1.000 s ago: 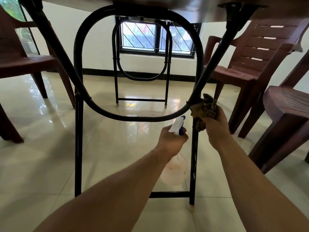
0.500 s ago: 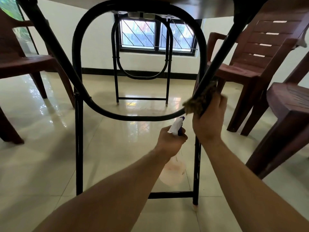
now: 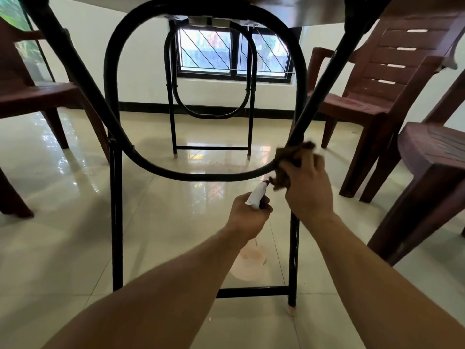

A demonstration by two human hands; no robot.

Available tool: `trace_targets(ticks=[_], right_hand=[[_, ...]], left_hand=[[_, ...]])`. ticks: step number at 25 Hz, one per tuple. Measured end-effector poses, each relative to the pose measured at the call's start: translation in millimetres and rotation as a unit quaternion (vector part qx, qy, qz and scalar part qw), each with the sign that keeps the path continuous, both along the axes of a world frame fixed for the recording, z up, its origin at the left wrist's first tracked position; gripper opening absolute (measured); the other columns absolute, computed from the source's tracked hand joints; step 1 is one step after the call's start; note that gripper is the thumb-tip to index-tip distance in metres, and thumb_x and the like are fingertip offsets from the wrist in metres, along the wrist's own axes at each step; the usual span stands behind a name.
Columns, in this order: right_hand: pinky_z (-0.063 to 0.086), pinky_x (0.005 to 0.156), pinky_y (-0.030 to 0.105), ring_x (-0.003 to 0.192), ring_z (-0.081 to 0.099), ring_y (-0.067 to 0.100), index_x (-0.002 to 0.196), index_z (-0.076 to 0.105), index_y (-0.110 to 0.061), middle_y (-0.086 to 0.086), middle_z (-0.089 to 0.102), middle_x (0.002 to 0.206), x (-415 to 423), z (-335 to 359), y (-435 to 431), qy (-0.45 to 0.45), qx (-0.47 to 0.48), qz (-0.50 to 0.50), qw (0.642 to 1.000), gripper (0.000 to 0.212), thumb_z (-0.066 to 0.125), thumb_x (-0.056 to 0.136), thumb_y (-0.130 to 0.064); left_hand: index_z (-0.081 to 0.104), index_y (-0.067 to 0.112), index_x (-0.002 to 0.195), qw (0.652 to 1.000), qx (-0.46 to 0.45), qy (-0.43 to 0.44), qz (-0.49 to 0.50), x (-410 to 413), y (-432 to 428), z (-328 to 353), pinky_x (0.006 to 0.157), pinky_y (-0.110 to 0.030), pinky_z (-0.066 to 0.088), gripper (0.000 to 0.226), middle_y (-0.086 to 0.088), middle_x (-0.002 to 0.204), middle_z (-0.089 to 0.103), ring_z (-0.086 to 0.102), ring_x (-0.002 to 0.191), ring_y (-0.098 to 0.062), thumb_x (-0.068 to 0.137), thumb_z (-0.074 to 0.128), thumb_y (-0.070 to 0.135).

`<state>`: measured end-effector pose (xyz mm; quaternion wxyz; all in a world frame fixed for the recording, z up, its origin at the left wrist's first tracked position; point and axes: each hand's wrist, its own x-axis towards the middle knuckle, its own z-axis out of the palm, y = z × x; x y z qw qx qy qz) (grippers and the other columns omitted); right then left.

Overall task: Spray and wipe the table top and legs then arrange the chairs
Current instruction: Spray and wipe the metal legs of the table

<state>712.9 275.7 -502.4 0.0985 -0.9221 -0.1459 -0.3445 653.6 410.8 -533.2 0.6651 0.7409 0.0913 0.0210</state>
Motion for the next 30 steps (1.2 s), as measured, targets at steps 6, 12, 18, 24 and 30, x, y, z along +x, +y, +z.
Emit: trace_targets(ticks=[6,12,18,24,30], right_hand=[[0.054,0.069,0.035,0.114,0.043,0.030,0.111,0.070,-0.019,0.006,0.047,0.127,-23,-34,-5,0.102,-0.021,-0.018,0.994,0.044,0.080,0.068,-0.013],[0.053,0.095,0.040,0.124,0.047,0.033,0.124,0.063,-0.023,0.009,0.035,0.146,-23,-51,-26,0.114,0.051,0.037,0.992,0.044,0.073,0.084,-0.010],[0.060,0.082,0.044,0.125,0.046,0.035,0.130,0.061,-0.024,0.011,0.036,0.143,-42,-90,-26,0.146,0.074,0.015,0.986,0.052,0.073,0.082,-0.009],[0.007,0.126,0.046,0.155,0.002,0.030,0.156,0.030,-0.008,0.010,0.005,0.168,-9,-74,-10,0.023,-0.076,0.000,0.997,0.070,0.055,0.092,-0.021],[0.017,0.123,0.048,0.151,0.022,0.030,0.144,0.049,0.002,0.015,0.025,0.161,-45,-159,-37,0.067,-0.163,0.048,0.983,0.063,0.028,0.087,-0.014]], left_hand=[[0.062,0.006,0.085,1.000,0.011,-0.017,-0.016,-1,3,1,0.048,-0.010,0.042,0.014,-0.008,0.080,0.061,0.054,0.069,-0.016,0.088,0.063,-0.007],[0.067,0.006,0.093,0.997,0.058,-0.031,-0.037,-3,1,-21,0.070,-0.023,0.050,0.008,-0.009,0.083,0.066,0.059,0.075,-0.016,0.090,0.066,-0.001],[0.066,0.012,0.094,0.988,0.126,-0.022,-0.082,-8,5,-50,0.063,-0.017,0.047,0.012,-0.005,0.089,0.070,0.062,0.076,-0.015,0.090,0.061,0.002],[0.066,0.004,0.092,0.990,0.136,-0.033,-0.030,-6,7,-52,0.069,-0.023,0.047,0.009,-0.009,0.090,0.072,0.061,0.075,-0.014,0.087,0.060,-0.001],[0.068,0.004,0.094,0.994,0.101,-0.026,-0.015,-3,19,-54,0.063,-0.019,0.046,0.011,-0.009,0.091,0.073,0.061,0.073,-0.012,0.086,0.062,-0.002]])
